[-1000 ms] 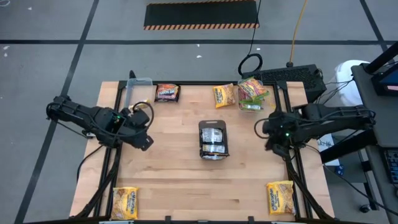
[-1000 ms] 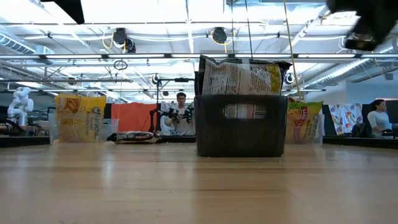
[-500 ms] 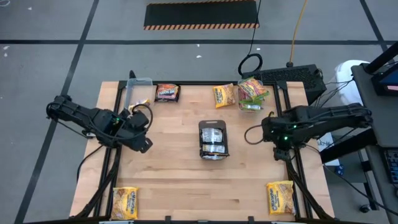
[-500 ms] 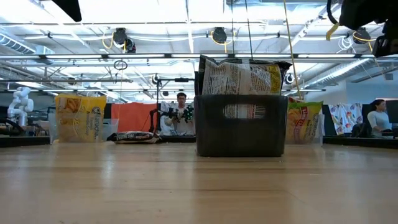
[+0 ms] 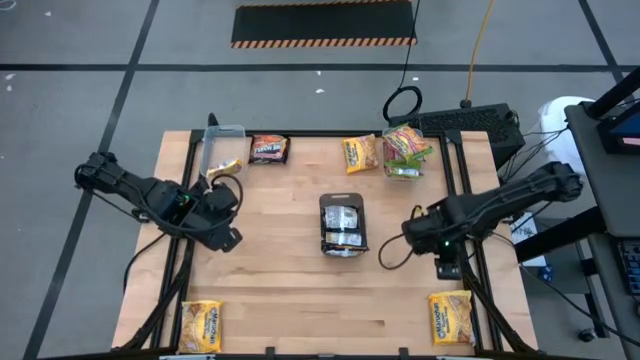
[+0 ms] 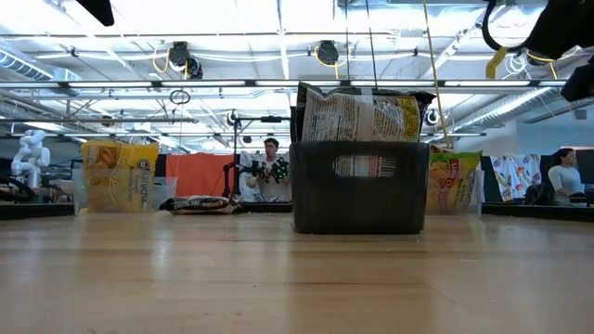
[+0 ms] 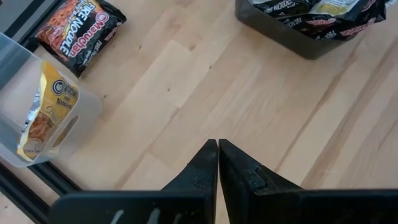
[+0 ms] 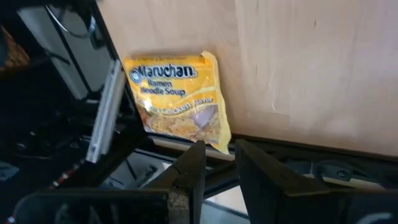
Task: Sort Maruchan noodles
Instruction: Put the bottom right yellow noodle pack into the left transparent bin
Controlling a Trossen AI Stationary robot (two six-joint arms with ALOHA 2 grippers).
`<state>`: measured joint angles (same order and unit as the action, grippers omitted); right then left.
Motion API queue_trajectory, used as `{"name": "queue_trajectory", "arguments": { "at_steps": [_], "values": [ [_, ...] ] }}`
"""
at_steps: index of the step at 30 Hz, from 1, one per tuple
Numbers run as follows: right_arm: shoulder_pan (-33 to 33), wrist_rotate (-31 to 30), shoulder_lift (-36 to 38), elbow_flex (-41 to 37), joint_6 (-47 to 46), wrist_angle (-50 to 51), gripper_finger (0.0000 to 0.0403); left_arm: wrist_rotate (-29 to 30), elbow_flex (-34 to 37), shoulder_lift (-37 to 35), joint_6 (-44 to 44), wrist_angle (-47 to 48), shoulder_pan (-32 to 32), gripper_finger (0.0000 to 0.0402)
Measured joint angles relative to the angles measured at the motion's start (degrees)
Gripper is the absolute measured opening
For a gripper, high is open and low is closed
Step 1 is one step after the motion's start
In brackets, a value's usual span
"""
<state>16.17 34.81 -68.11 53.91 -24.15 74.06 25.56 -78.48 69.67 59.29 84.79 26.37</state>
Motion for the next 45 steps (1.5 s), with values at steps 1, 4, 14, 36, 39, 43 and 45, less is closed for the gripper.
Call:
{"name": "queue_trajectory", "arguments": {
  "at_steps": [1,4,14,36,39,43,45],
  "values": [
    [0.46,0.02,-0.62,0.00,0.53,-0.18,0.0084,0.00,0.00,0.00,0.00,0.00,0.12,0.0021],
    [1.66,-0.01,-2.45,0.00,1.72,-1.08,0.0084,0.00,0.00,0.00,0.03,-0.02,0.47,0.0021],
    [3.88,-0.01,-5.23,-4.21,4.35,-8.66,0.0084,0.00,0.00,0.00,0.20,-1.07,0.85,0.0021],
    [11.12,1.78,-5.21,-17.21,-7.17,-37.09,0.0084,-0.02,0.00,0.00,2.28,-1.07,0.83,0.0021],
    [12.24,2.91,-5.21,-18.51,-8.45,-37.80,0.0084,-0.02,0.00,0.00,2.75,-1.07,0.83,0.0021],
    [13.59,2.96,-5.19,-20.24,-9.39,-39.31,0.0084,-0.02,0.00,0.00,2.75,-1.07,0.83,0.0021],
    [14.06,2.91,-5.19,-21.55,-10.30,-40.82,0.0084,-0.02,0.00,0.00,2.78,-1.09,0.83,0.0021]
  ]
}}
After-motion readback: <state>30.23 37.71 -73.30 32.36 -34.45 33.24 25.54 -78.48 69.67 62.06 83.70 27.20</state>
